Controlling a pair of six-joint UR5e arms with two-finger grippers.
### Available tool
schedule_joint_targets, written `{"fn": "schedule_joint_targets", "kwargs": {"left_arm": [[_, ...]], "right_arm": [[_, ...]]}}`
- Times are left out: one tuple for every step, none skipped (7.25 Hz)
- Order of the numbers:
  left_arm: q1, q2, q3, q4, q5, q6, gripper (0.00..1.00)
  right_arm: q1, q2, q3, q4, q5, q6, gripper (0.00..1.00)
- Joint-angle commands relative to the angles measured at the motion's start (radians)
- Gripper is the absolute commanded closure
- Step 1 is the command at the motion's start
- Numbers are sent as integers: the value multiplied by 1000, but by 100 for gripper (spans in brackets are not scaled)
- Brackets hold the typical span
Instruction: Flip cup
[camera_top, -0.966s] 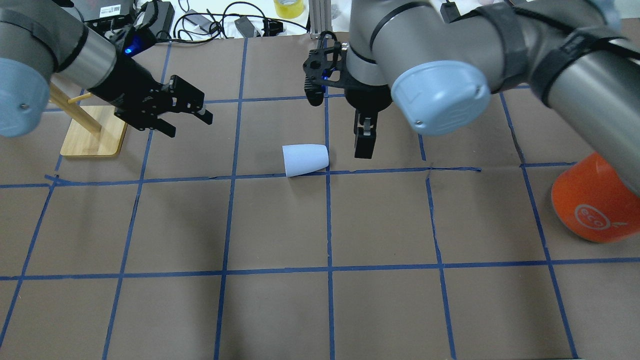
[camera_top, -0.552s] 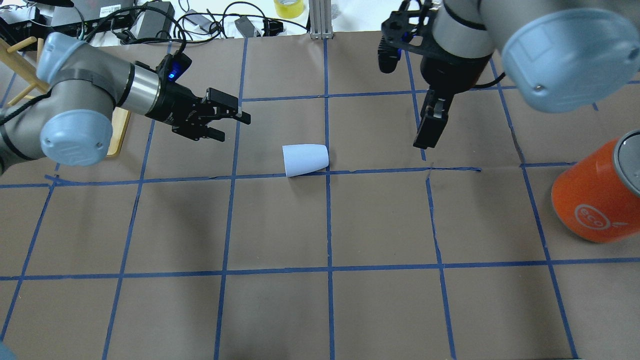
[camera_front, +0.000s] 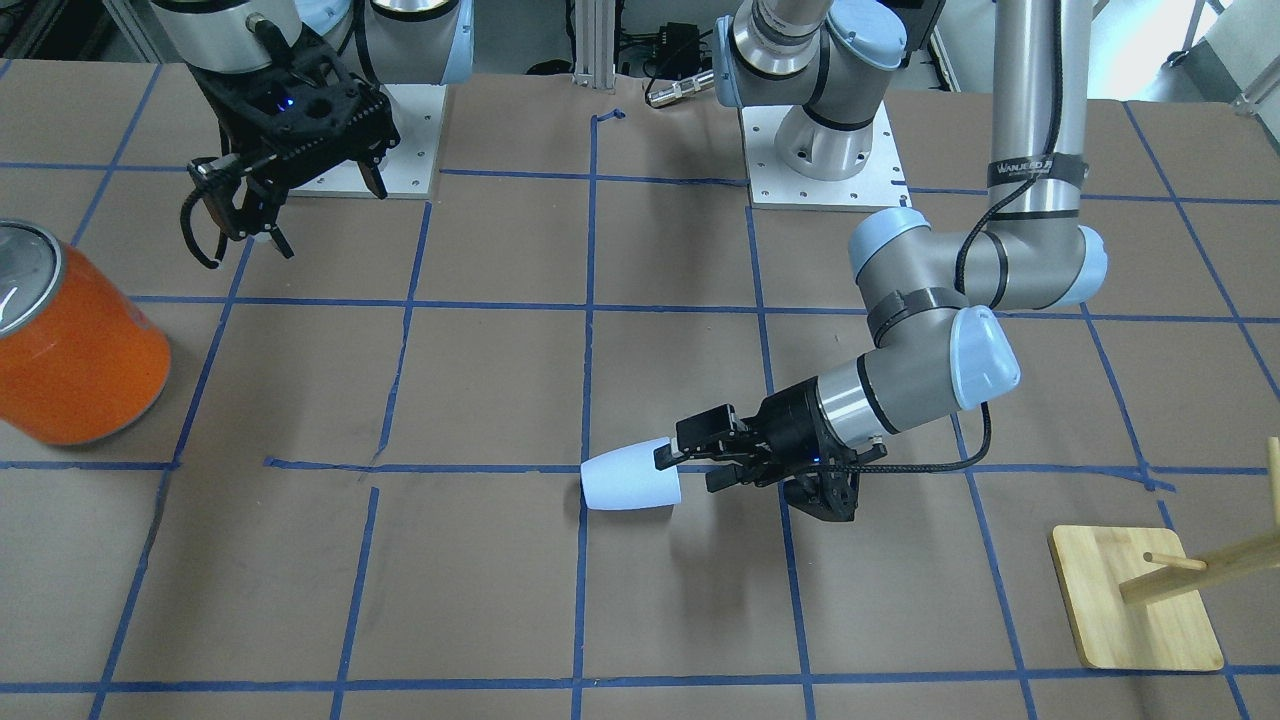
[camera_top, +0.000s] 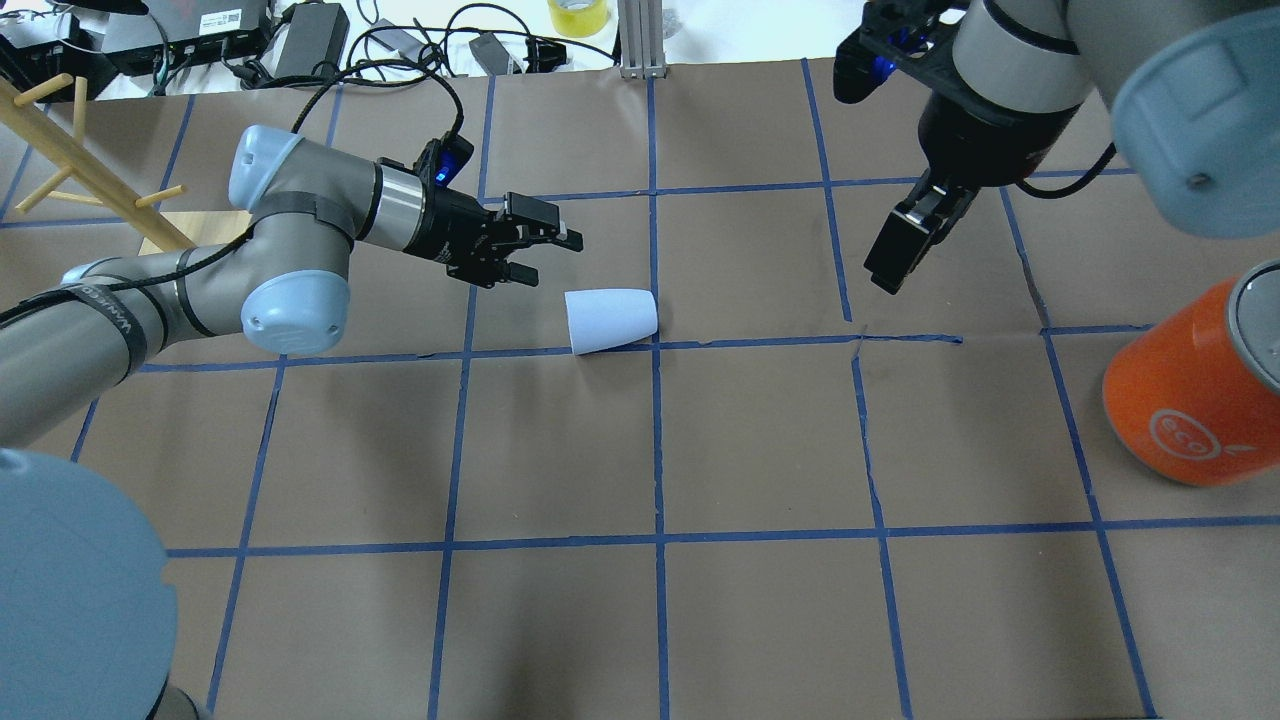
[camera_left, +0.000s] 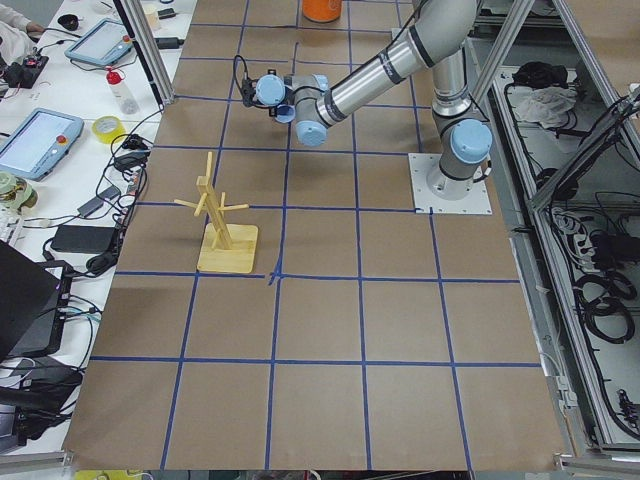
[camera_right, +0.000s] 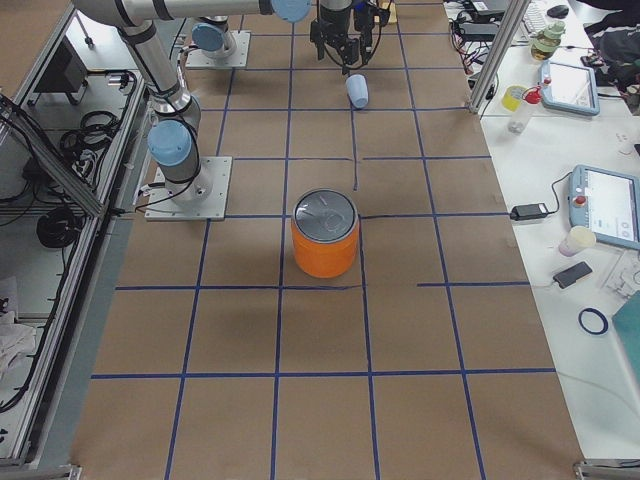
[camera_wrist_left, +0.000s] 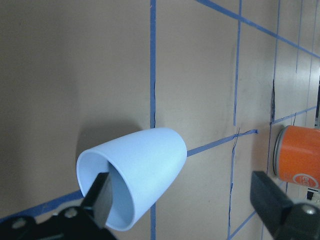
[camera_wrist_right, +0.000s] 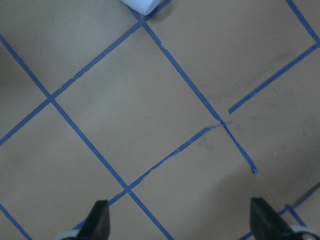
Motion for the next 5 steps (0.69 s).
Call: {"fn": "schedule_joint_targets", "kwargs": {"left_arm": [[-5,-52,1,44,-5,-11,11],[-7,-71,-4,44,-57,-11,12],[-19,-86,-5,43,-94,-40,12],[-40,-89,-7,46,-89,-61,12],[-39,-91,-10,44,-79,-58,11]], "right_arm": [[1,-24,-1,6,-57,213,0],[1,-24,-4,4,-54,319,0],[1,-26,-4,7,-51,415,0],[1,-34,-1,0,-13,530,0],[2,-37,-1,-2,9,603,0]]}}
